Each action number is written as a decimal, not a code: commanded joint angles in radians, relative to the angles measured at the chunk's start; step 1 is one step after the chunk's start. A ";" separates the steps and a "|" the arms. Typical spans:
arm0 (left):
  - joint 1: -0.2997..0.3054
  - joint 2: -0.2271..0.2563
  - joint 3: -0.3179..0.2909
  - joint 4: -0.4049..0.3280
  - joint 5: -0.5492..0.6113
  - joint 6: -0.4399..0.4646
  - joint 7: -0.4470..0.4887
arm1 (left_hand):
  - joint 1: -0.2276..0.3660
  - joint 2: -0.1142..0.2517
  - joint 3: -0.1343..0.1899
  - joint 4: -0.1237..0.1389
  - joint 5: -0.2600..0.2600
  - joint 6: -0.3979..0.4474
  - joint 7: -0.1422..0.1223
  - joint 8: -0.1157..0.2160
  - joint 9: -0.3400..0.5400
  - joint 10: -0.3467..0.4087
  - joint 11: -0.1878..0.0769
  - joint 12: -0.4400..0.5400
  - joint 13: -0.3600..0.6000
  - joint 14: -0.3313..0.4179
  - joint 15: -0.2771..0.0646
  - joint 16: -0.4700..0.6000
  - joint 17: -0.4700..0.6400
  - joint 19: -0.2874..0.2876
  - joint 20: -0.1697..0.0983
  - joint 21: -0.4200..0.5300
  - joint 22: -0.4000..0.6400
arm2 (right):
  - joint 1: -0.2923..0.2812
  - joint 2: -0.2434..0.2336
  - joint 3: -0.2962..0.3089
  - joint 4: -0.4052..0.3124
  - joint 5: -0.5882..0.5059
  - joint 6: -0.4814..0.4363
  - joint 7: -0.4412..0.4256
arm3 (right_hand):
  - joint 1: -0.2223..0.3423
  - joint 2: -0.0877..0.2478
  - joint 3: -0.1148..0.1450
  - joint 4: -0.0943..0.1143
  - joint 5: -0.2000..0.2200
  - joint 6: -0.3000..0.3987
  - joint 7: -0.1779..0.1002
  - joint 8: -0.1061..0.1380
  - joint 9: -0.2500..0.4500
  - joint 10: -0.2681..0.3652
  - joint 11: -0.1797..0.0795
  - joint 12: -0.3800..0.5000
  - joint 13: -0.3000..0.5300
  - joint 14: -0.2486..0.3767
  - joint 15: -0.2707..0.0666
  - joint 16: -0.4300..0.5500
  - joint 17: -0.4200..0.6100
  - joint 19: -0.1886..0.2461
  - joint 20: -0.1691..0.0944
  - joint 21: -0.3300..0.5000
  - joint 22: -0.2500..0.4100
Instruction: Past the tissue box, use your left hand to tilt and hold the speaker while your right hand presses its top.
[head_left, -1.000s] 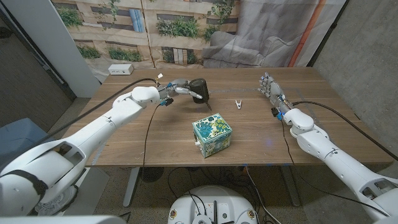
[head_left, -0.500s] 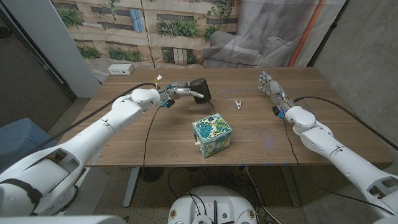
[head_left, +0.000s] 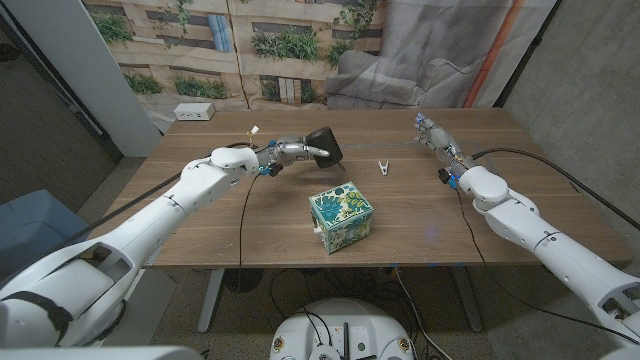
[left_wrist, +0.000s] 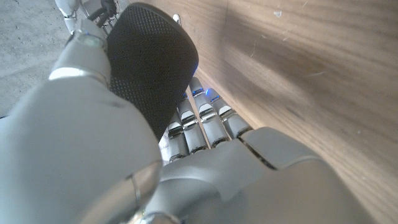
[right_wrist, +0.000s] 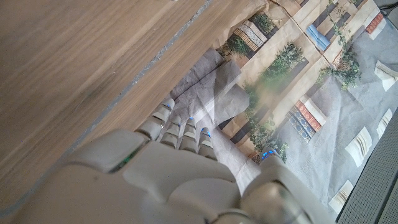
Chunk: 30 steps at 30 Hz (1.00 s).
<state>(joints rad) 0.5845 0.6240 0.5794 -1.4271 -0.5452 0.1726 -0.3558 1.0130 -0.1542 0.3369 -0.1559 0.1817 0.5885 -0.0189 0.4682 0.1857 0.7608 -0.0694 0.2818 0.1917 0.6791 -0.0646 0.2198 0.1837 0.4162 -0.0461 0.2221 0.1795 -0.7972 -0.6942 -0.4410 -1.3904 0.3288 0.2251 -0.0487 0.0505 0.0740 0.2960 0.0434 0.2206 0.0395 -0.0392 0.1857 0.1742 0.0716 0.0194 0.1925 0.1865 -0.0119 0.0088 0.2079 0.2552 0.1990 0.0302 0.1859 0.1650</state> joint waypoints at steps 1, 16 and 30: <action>-0.020 -0.062 0.003 0.139 -0.085 -0.069 -0.109 | 0.040 0.176 0.003 0.005 0.005 0.199 -0.055 0.009 0.006 0.162 -0.145 0.005 0.014 0.008 -0.158 0.000 0.001 0.015 -0.105 0.007 0.003 | 0.006 -0.040 -0.015 -0.044 -0.065 -0.010 0.006 | 0.009 -0.009 0.000 -0.012 -0.004 0.008 0.002 0.007 0.002 0.007 0.001 0.005 0.003 0.004 0.003 0.004 0.001 0.002 -0.007 0.003 0.002; -0.024 -0.084 -0.020 0.160 -0.154 -0.029 -0.131 | 0.031 0.185 0.004 0.005 0.005 0.214 -0.053 0.007 0.006 0.178 -0.145 0.006 0.014 0.018 -0.155 -0.006 -0.002 0.015 -0.105 0.005 0.004 | 0.046 -0.115 -0.044 -0.117 -0.138 -0.076 0.092 | 0.065 -0.073 -0.005 -0.080 -0.005 0.003 -0.007 0.007 0.003 0.012 -0.009 0.006 0.003 0.009 0.004 0.002 -0.015 0.009 -0.013 0.002 0.001; -0.009 -0.108 -0.011 0.142 -0.196 0.011 -0.141 | 0.022 0.193 0.008 0.006 0.005 0.221 -0.052 0.003 0.006 0.184 -0.145 0.004 0.014 0.026 -0.156 -0.012 -0.005 0.007 -0.108 0.001 0.003 | 0.114 -0.160 -0.084 -0.144 -0.187 -0.099 0.229 | 0.154 -0.139 -0.004 -0.171 -0.002 -0.081 0.016 -0.008 0.008 -0.014 -0.006 -0.003 0.008 -0.001 0.020 -0.004 -0.031 0.009 -0.009 -0.002 0.002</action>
<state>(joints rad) 0.5636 0.5327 0.5677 -1.2724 -0.7051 0.1542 -0.4899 1.0130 -0.1542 0.3358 -0.1546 0.1795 0.5917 -0.0156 0.4663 0.1857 0.7664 -0.0638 0.2787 0.1921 0.6951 -0.0699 0.2108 0.1766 0.4250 -0.0445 0.2220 0.1793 -0.7282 -0.8201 -0.4989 -1.5066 0.1779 0.1577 0.0877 0.1904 -0.0525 0.2909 -0.1162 0.2206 -0.0161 -0.0278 0.1851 0.1795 0.0749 0.0151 0.1925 0.1887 -0.0087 0.0201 0.2079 0.2231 0.2097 0.0196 0.1858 0.1629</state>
